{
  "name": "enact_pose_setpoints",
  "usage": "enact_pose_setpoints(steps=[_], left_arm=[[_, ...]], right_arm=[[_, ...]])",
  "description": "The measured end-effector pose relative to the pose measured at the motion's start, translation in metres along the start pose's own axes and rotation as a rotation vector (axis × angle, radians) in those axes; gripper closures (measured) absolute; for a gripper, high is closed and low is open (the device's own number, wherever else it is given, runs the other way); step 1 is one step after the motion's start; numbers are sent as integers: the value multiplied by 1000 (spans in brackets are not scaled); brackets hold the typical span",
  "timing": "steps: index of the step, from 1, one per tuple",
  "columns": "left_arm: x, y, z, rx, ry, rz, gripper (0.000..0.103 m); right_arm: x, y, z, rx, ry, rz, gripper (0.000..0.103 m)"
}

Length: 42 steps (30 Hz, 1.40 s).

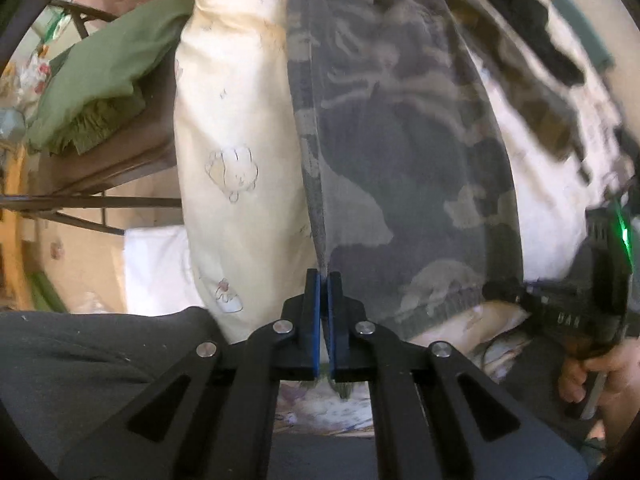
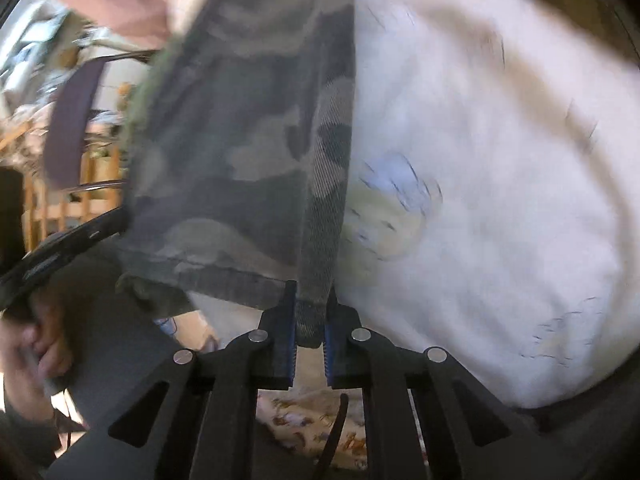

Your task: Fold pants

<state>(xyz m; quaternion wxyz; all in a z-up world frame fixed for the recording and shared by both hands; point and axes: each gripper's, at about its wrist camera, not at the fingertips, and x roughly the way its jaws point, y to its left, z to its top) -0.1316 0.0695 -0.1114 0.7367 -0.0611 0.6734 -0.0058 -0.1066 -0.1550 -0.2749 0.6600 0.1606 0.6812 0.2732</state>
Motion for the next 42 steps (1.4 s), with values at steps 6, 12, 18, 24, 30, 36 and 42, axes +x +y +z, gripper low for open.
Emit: enact_pose_setpoints(steps=[6,12,18,24,30,36,42], left_arm=[[-13,6,-2,-51,-38,28,76],[-41,-13,13,-53,-187,1,29],[-43,-67,45,-48,-232,-101,29],[-17,-142,74,20,-185,-177,29],[20,-210,100,39,-161,-243,29],[69,-264,122,-14,-108,-399,29],[111,-319,133,-1,-44,-383,29]], right_arm=[[-9,-5,6,43,11,23,80],[-76,-26,5,28,-61,27,52],[-188,-86,18,149,-401,70,52],[-256,-152,47,297,-603,-23,52],[-243,-214,99,416,-463,-180,52],[-214,-255,130,423,-307,-202,52],[-199,-262,140,385,-282,-181,59]])
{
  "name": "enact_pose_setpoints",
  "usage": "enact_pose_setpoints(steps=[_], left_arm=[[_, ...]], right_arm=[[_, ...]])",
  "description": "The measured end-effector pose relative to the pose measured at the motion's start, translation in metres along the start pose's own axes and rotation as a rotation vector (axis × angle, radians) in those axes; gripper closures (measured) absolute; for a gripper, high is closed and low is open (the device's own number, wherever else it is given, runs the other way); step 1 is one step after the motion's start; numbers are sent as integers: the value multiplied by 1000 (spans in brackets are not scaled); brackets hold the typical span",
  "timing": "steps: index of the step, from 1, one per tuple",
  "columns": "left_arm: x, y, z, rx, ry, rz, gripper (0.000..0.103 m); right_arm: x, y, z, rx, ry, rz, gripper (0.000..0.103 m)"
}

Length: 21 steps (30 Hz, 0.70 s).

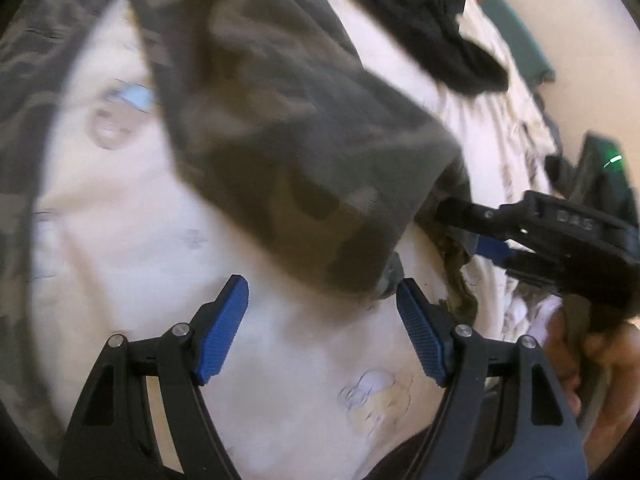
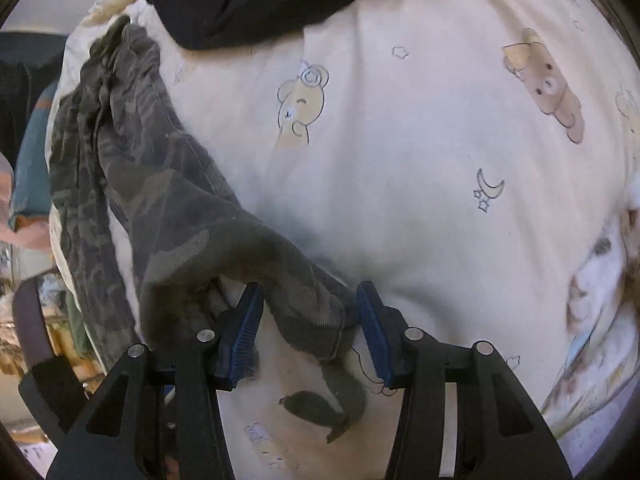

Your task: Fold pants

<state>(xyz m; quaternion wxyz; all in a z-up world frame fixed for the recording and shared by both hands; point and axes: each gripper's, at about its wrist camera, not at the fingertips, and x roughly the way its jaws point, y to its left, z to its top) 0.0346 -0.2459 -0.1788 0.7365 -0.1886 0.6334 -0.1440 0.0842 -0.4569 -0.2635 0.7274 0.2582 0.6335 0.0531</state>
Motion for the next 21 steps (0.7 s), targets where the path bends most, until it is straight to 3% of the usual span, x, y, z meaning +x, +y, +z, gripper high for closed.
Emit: enact_pose_setpoints(steps=[1,2,3,4,5,11,14,17,19,20,21], left_arm=[[4,-2,2,-1,0,1,29],[7,-4,4,1,-11,6,34],[7,-6,7,16,-32,19,45],[7,-6,9,40,-33,36,80],[8,-7,9,67,-16,60,93],[-42,11,-2,185,29,37,97],[-81,21,-7,268,37,13,97],[-98,29,-10,310,98,3,95],[-93,39,-10,297,169,28,83],[-84,44,-10,282,218,42,68],[-77,51,-9,262,240,66,61]], right_arm=[[-1,1,-1,-16,-1,-2,75],[1,4,-2,-27,0,0,78],[1,7,-1,-34,-3,5,80],[-6,9,-4,-45,-5,12,86],[-9,11,-5,-52,-3,11,87],[-32,34,-18,-164,-22,-23,88],[-54,42,-27,-228,-8,16,88],[-70,50,-36,-298,63,97,88],[-66,52,-39,-339,132,94,83],[-59,50,-39,-338,173,76,75],[-48,44,-38,-325,218,34,71]])
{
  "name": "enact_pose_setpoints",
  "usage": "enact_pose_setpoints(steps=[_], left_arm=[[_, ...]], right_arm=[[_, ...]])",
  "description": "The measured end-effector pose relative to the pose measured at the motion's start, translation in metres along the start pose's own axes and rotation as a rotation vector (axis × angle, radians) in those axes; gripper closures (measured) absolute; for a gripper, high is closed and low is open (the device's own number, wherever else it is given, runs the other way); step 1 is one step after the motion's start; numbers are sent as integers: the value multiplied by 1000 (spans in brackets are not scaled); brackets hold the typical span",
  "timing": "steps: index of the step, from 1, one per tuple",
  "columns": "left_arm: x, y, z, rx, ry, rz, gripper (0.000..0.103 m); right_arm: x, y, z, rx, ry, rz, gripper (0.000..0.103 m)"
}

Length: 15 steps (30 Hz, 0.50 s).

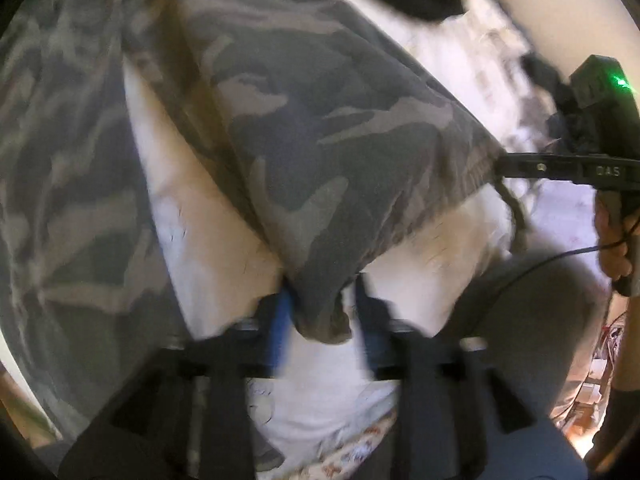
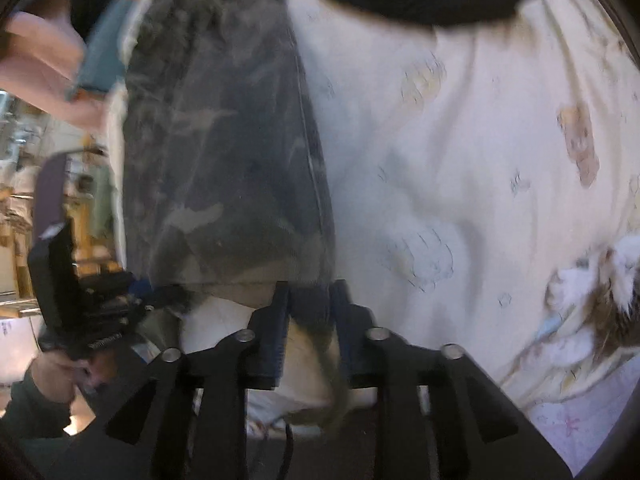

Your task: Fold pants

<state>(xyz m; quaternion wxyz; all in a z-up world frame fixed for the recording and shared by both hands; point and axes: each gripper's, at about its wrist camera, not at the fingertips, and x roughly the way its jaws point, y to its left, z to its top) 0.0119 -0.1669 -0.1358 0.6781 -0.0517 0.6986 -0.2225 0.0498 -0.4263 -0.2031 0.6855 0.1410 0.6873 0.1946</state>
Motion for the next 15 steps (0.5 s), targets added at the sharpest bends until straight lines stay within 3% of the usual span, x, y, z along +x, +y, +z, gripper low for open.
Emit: enact_pose_setpoints(steps=[1,2,5,8,10,12,15], left_arm=[[3,7,-2,-25,-5,18,47],[5,12,-3,-48,-13,21,37],[3,28,-10,-121,-65,-25,36],[0,45,-23,-219,-155,-98,36],[7,61,-30,-345,-211,-139,37],[26,65,-31,-418,-203,-198,38],[54,58,-32,-443,-153,-168,53]], right_arm=[[10,-7,0,20,52,-31,56],[21,-16,0,39,103,-76,52],[18,-27,-2,72,72,-96,53],[0,-34,1,122,-62,-11,52],[-1,-37,5,151,-121,-2,52],[14,-42,12,186,-119,-5,52],[52,-40,14,226,-28,52,56]])
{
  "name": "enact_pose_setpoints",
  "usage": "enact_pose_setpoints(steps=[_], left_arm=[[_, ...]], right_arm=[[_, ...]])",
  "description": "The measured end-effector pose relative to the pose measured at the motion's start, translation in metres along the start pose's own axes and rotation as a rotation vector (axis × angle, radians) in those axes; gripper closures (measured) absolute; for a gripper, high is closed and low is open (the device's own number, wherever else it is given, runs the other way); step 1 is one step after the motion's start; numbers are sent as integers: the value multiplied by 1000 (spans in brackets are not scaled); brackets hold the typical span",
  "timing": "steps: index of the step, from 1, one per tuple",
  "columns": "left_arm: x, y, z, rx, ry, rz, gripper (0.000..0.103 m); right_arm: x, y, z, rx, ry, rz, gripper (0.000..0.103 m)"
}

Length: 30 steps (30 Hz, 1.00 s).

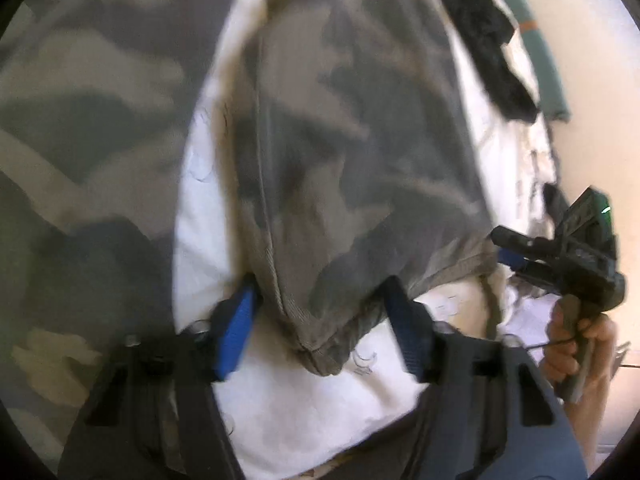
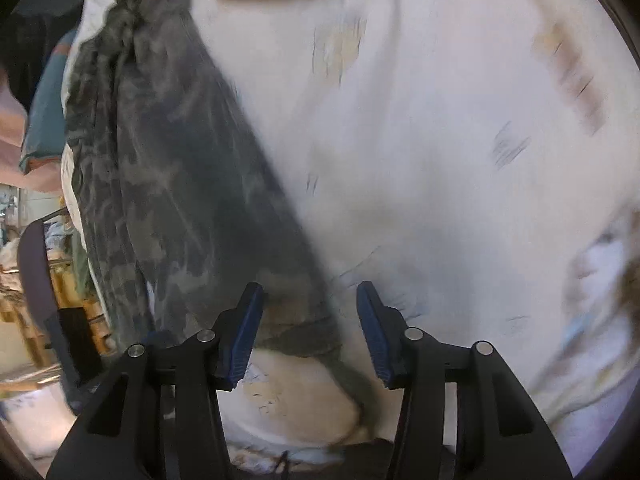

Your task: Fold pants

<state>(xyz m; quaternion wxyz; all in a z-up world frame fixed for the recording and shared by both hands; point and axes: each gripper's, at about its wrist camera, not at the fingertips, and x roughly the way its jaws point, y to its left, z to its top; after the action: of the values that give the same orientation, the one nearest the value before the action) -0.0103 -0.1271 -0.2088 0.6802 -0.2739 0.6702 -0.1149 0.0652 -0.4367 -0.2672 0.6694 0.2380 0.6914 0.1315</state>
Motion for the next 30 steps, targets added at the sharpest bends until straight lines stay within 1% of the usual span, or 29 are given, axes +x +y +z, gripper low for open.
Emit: enact_pose_setpoints(steps=[1,2,3,4,5,7,9,10,11,13,16,19,20,22,24,25,26,27,28,30], left_arm=[[4,-2,-3,2,-20,17,63],[5,-4,-2,10,-35,-2,87],[4,-9,-2,23,-39,-27,95],[-1,-13,-4,40,-54,-39,96],[-9,-17,-5,64,-69,-46,98],[-32,-26,-12,134,-85,-83,99],[-57,-37,-25,204,-101,-96,99],[-71,-38,-32,223,-94,-107,99],[-78,-37,-35,228,-85,-119,99],[-92,-36,-44,250,-50,-123,99],[-94,-37,-61,295,20,-104,99],[-85,-42,-85,360,96,-59,99],[-80,-41,-93,383,125,-48,99],[-73,-40,-103,419,153,-11,98],[-53,-30,-103,398,174,59,97],[-43,-25,-102,391,174,93,94],[-37,-23,-102,385,174,112,93],[-31,-19,-100,361,176,115,93],[-31,-18,-99,344,175,111,91],[-40,-22,-104,375,157,141,75]], right_arm=[[5,4,-2,-15,10,-1,64],[10,10,-5,-40,8,-28,74],[11,15,-10,-62,-6,-44,80],[10,19,-14,-70,-16,-35,89],[4,21,-19,-71,-34,-27,90],[-11,27,-25,-81,-71,-17,91],[-34,34,-36,-106,-112,-1,92],[-44,35,-40,-106,-120,20,92],[-56,42,-51,-126,-123,31,92],[-72,52,-67,-179,-132,2,92],[-80,60,-91,-224,-110,-48,92],[-74,54,-109,-202,-58,-67,92],[-70,55,-115,-215,-43,-92,92],[-60,51,-130,-224,-8,-145,92],[-36,49,-135,-219,54,-199,91],[-24,47,-134,-207,74,-222,89],[-10,45,-133,-202,99,-255,88],[4,44,-131,-204,123,-292,85],[12,41,-127,-190,134,-318,82],[15,38,-120,-165,142,-351,63]])
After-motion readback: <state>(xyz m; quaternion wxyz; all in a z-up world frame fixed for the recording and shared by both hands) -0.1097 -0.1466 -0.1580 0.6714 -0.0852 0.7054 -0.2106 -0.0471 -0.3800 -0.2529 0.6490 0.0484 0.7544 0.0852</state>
